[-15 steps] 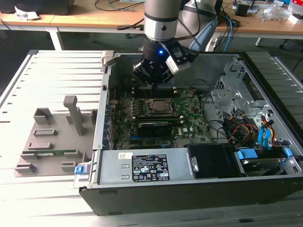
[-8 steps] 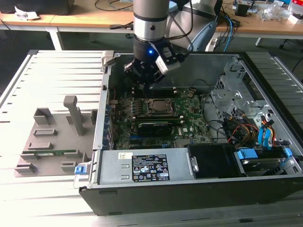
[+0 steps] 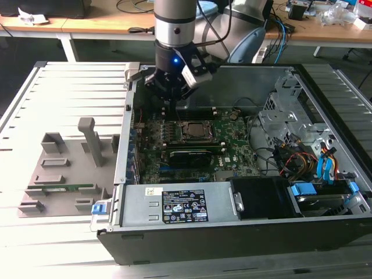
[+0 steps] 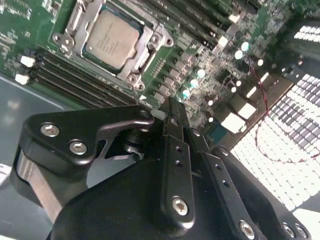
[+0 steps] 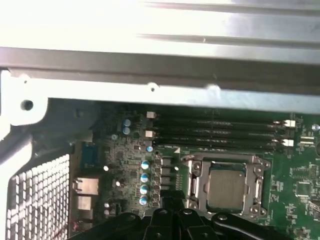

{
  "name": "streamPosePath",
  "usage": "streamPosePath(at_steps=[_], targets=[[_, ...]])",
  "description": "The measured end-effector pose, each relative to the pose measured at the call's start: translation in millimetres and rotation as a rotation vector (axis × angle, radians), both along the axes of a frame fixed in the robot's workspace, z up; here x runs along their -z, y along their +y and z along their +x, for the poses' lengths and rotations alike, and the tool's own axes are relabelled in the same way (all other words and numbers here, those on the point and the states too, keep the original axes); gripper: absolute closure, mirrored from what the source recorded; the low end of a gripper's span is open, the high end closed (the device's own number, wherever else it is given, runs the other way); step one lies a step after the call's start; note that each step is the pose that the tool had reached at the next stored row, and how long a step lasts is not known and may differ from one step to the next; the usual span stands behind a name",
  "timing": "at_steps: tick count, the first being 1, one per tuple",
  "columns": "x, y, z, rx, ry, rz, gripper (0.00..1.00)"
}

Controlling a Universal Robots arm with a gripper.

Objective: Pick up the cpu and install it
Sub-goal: 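Install the first cpu locking lever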

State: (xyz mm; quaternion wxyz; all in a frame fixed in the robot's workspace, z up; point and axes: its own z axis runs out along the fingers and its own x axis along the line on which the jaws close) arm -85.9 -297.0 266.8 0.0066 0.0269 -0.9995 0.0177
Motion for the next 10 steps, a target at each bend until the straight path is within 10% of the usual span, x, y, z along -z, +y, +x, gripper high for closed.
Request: streamPosePath(at_steps=[10], targets=[[1.8, 12.6, -6.6, 0.000, 0.0000, 0.0147, 0.89]])
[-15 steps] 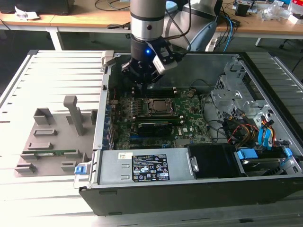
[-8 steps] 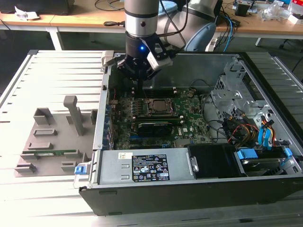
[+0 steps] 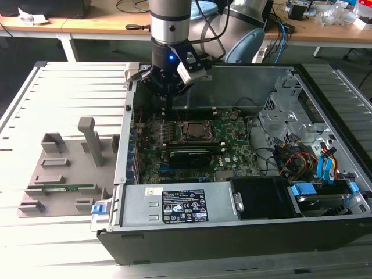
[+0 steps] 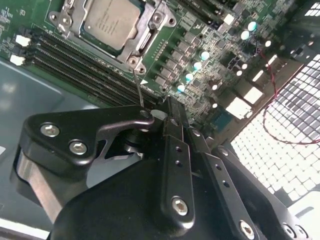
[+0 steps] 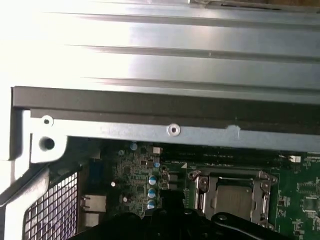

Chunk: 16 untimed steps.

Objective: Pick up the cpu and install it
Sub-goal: 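Install the first cpu locking lever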

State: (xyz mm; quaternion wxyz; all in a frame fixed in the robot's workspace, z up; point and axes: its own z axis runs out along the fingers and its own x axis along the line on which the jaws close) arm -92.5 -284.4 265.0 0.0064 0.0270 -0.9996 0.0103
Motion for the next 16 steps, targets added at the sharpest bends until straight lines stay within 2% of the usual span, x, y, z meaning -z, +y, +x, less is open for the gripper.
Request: streamPosePath(at_steps=[2, 8, 16], targets=[[1.2, 2.3, 0.8, 0.000, -0.0001, 0.0015, 0.89], [1.2, 2.4, 15.0, 0.000, 0.0002, 0.0013, 0.89], [1.2, 2.4, 28.0, 0.000, 0.0004, 0.0013, 0.89]])
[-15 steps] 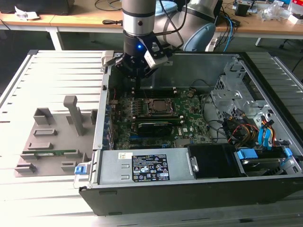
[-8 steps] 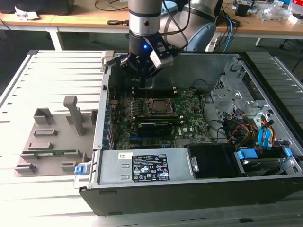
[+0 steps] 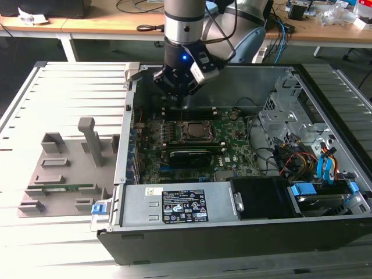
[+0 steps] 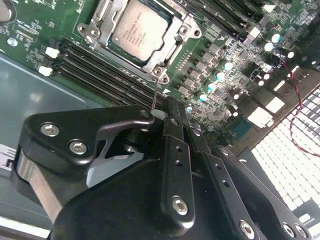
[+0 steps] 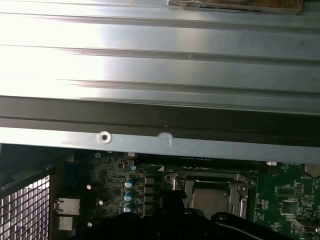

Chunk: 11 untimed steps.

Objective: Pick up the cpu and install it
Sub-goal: 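Install the first cpu locking lever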

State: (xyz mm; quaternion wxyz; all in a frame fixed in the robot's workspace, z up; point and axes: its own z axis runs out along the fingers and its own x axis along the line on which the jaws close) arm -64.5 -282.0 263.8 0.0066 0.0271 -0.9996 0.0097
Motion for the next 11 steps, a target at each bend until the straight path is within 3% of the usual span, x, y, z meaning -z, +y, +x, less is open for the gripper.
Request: streamPosePath(at_steps=[11], targets=[[0.6, 0.0, 12.1, 0.000, 0.0002, 0.0002, 0.89]])
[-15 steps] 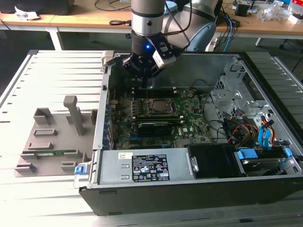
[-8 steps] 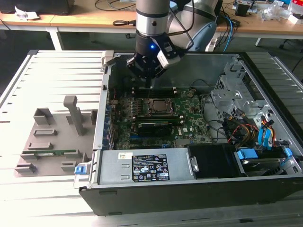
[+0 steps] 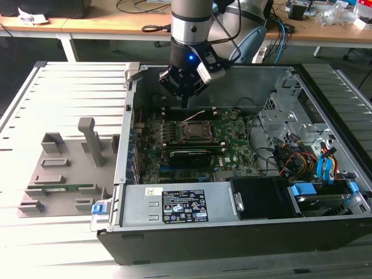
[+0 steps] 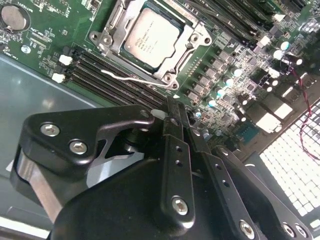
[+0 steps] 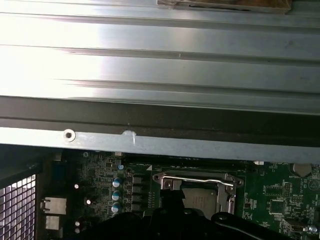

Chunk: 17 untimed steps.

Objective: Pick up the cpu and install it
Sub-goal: 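Install the first cpu locking lever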

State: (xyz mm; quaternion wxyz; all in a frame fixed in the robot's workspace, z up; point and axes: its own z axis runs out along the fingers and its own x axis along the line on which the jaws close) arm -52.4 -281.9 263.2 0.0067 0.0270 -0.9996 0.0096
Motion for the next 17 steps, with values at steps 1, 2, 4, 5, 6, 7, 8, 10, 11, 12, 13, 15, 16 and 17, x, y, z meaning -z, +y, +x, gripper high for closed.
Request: streamPosePath(at_steps=[1, 2, 4, 5, 6, 7, 8, 10, 11, 12, 13, 15, 16, 17], targets=[[0.3, 0.0, 0.1, 0.000, 0.0001, 0.0000, 0.89], [1.1, 0.0, 0.1, 0.000, 0.0002, 0.0000, 0.89], [3.1, 0.0, 0.2, 0.000, 0.0002, 0.0000, 0.89], [7.0, 0.2, 0.3, 0.000, 0.0002, 0.0001, 0.89], [9.3, 0.2, 0.3, 0.000, 0.0004, -0.0002, 0.89], [11.3, 0.3, 0.3, 0.000, 0.0004, -0.0002, 0.89], [15.7, 0.5, 0.3, 0.000, 0.0002, 0.0000, 0.89], [21.2, 1.7, 0.2, 0.000, 0.0004, -0.0001, 0.89], [22.3, 2.7, 0.3, 0.000, 0.0005, -0.0002, 0.89], [23.6, 3.7, 0.3, 0.000, 0.0005, -0.0002, 0.89], [24.6, 4.8, 0.3, -0.001, 0.0005, -0.0002, 0.89], [26.9, 7.3, 1.5, -0.001, 0.0005, -0.0005, 0.89], [30.1, 11.2, 5.6, -0.001, 0.0017, -0.0015, 0.89], [32.0, 12.2, 6.9, -0.002, 0.0020, -0.0019, 0.89]])
